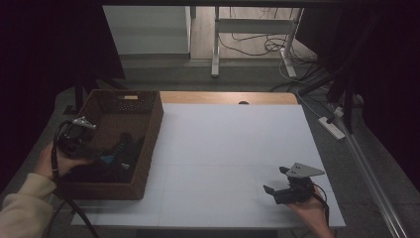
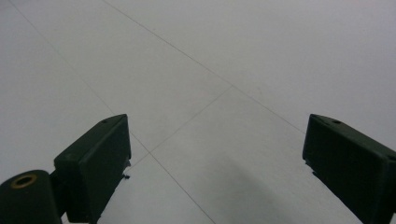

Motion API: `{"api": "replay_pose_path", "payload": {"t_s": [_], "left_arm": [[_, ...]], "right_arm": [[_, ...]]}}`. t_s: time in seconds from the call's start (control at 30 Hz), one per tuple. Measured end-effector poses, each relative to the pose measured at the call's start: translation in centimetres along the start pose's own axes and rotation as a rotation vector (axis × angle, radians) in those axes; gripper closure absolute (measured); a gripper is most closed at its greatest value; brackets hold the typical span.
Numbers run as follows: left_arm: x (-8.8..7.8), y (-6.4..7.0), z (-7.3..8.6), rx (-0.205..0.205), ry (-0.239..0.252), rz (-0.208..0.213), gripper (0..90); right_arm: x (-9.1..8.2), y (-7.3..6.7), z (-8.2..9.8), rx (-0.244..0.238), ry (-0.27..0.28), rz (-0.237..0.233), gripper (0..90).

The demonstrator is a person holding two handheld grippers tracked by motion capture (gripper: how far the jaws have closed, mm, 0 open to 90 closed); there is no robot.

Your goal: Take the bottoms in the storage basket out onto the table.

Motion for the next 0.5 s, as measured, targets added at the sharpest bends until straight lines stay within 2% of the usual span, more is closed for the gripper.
{"api": "replay_pose_path", "payload": {"t_s": [0.1, 0.37, 0.5], "left_arm": [[0.3, 0.3, 0.4, 0.026, -0.023, 0.014, 13.4], [1.3, 0.1, 1.1, 0.014, -0.087, 0.036, 15.2], [1.5, 0.0, 1.4, 0.026, -0.112, 0.039, 15.0]], "right_arm": [[0.0, 0.0, 0.0, 0.001, 0.000, -0.002, 7.6], [0.1, 0.0, 0.1, 0.001, -0.006, -0.005, 7.6], [0.3, 0.0, 0.3, 0.000, -0.022, -0.002, 7.6]]}}
Point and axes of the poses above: each handheld gripper's, and its own axes: x roughly forward along the jaws, z roughly out of its underside, y roughly to its right, the point moved 10 cm from there along x, roughly forward along the jaws, and after that the axes turned 15 degrees about -z, right-handed, at the moved point
